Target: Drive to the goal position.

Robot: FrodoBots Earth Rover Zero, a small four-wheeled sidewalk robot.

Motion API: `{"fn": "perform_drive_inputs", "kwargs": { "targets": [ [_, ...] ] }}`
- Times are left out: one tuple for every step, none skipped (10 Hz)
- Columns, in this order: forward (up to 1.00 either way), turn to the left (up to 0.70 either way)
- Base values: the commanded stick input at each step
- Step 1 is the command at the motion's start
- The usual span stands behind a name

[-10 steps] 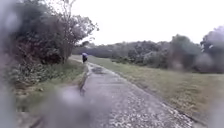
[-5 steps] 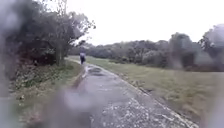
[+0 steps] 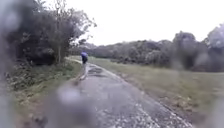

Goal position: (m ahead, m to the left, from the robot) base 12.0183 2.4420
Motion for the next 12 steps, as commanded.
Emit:
{"fn": "perform_drive_inputs", "kwargs": {
  "targets": [
    [0.85,0.0],
    [0.85,0.0],
    [0.85,0.0],
    [0.85,0.0],
    [0.85,0.0],
    [0.85,0.0],
    [0.85,0.0],
    [0.85,0.0],
    [0.85,0.0],
    [0.85,0.0],
    [0.85,0.0],
    [0.85,0.0]
  ]
}}
